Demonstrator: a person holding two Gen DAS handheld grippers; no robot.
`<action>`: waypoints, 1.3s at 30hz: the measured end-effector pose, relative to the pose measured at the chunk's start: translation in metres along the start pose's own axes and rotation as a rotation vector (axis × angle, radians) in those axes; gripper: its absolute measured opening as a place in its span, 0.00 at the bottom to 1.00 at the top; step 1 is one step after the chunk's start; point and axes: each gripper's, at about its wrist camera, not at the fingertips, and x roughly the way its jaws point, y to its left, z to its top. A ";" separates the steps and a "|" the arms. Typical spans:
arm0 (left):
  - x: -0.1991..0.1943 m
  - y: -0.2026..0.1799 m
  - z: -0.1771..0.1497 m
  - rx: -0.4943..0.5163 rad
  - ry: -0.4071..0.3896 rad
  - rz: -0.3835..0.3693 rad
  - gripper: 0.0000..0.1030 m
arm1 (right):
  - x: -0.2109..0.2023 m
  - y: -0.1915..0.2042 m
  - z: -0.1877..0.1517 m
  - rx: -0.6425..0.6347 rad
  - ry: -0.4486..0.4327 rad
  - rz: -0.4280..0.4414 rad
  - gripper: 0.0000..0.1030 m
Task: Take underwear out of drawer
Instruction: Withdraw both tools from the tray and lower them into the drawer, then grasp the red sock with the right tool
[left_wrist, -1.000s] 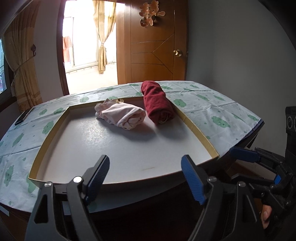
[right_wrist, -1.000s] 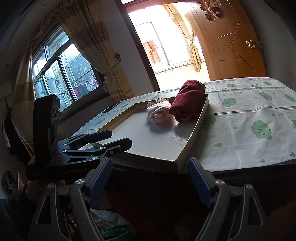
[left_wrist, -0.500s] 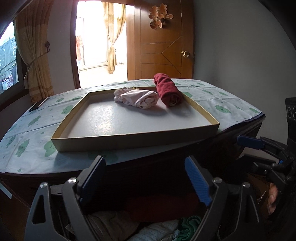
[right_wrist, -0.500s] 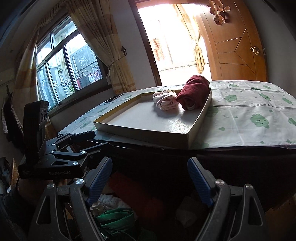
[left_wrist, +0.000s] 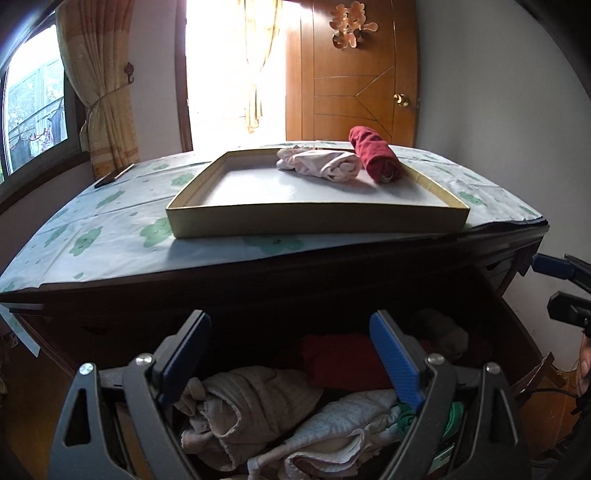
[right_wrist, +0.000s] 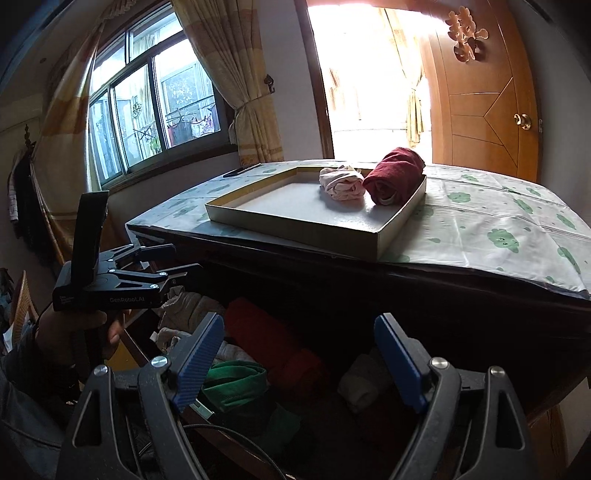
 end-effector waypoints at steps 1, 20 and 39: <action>-0.001 0.002 -0.001 -0.002 0.000 0.004 0.87 | -0.002 0.000 -0.001 -0.007 0.003 -0.002 0.83; -0.002 0.022 -0.013 -0.033 0.028 0.030 0.93 | -0.012 0.037 0.010 -0.227 0.017 0.009 0.83; 0.014 0.018 -0.028 0.024 0.112 0.035 0.94 | 0.116 0.056 0.006 -0.419 0.281 0.045 0.83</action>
